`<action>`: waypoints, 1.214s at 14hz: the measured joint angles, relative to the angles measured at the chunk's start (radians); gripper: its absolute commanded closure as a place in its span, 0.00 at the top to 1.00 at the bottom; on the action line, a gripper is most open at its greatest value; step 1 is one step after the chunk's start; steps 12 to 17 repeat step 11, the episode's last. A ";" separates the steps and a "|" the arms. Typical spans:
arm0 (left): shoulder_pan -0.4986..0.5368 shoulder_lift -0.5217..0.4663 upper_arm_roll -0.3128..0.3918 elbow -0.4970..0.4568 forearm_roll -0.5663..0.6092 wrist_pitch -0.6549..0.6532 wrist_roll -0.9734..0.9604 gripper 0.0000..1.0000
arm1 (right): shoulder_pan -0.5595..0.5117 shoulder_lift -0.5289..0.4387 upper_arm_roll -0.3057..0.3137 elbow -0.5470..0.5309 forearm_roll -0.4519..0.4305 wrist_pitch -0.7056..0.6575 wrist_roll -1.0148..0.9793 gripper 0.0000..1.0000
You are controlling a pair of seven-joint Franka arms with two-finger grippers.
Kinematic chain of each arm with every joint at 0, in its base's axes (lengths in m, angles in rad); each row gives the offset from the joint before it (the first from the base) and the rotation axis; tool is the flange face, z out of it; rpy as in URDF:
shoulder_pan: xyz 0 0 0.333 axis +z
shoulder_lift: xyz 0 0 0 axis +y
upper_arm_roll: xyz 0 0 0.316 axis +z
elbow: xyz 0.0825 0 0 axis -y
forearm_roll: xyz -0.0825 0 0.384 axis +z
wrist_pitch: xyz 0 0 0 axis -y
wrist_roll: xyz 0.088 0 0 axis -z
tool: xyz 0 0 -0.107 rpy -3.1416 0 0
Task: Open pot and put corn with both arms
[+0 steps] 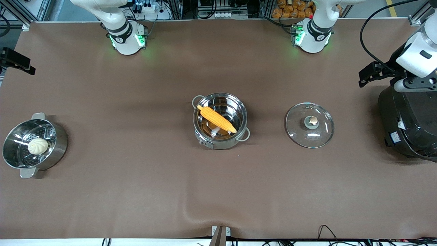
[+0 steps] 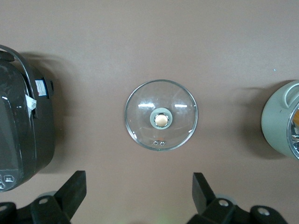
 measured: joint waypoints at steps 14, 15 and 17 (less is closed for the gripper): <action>0.049 0.000 -0.052 0.020 0.000 0.000 0.000 1.00 | -0.089 0.000 0.079 -0.028 0.053 0.036 0.004 1.00; 0.049 0.000 -0.052 0.020 0.000 0.000 0.000 1.00 | -0.089 0.000 0.079 -0.028 0.053 0.036 0.004 1.00; 0.049 0.000 -0.052 0.020 0.000 0.000 0.000 1.00 | -0.089 0.000 0.079 -0.028 0.053 0.036 0.004 1.00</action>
